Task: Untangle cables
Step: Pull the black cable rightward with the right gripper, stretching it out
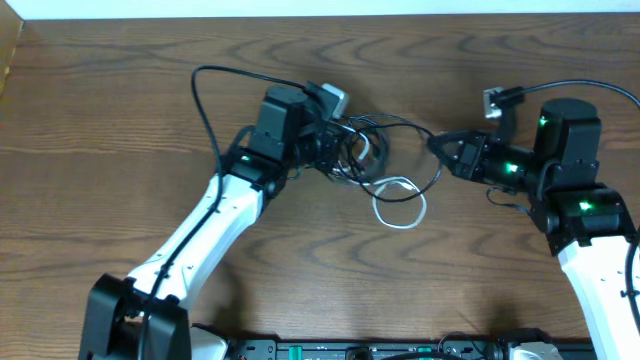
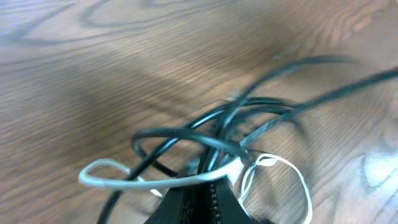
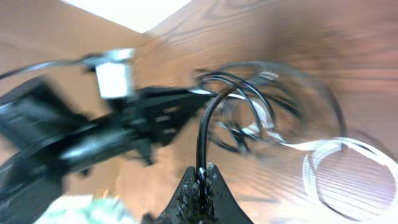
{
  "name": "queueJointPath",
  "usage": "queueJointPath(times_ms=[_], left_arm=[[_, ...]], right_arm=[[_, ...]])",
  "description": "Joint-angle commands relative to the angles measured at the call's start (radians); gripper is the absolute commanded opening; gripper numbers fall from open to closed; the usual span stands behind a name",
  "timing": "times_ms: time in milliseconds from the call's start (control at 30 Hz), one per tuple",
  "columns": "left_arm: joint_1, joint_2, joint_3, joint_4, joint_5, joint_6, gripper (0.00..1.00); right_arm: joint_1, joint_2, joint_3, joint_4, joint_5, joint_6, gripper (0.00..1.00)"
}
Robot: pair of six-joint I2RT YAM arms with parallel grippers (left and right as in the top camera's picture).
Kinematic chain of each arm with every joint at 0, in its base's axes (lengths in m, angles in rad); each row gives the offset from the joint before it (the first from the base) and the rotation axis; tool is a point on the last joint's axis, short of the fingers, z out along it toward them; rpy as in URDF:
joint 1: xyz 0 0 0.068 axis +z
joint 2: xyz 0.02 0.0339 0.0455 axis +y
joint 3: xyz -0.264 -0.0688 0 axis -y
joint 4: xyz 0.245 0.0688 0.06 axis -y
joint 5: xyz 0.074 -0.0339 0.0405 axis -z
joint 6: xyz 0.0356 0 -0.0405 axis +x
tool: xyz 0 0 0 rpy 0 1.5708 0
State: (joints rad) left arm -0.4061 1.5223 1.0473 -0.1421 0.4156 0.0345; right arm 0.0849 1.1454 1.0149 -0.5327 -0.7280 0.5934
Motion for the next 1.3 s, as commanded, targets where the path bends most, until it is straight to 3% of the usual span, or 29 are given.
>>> queueJointPath(times_ms=[0, 367, 600, 867, 1200, 1267], left_arm=[[0.010, -0.075, -0.010, -0.011, -0.003, 0.014, 0.08], [0.010, -0.365, -0.010, -0.076, 0.052, 0.013, 0.08], [0.010, -0.504, -0.010, -0.132, 0.052, 0.013, 0.08], [0.010, -0.618, -0.010, -0.137, 0.052, -0.010, 0.07], [0.010, -0.628, -0.010, -0.066, 0.065, -0.099, 0.07], [0.010, -0.618, -0.010, -0.045, 0.098, -0.100, 0.08]], right_arm=[[-0.022, -0.015, 0.013, -0.061, 0.196, -0.007, 0.01], [-0.023, -0.004, 0.012, -0.215, 0.557, -0.020, 0.01], [-0.024, 0.106, 0.011, -0.268, 0.839, -0.018, 0.01], [-0.039, 0.332, 0.011, -0.238, 0.825, -0.022, 0.01], [-0.122, 0.487, 0.012, -0.051, 0.661, -0.148, 0.01], [-0.160, 0.490, 0.012, -0.023, 0.597, -0.190, 0.12]])
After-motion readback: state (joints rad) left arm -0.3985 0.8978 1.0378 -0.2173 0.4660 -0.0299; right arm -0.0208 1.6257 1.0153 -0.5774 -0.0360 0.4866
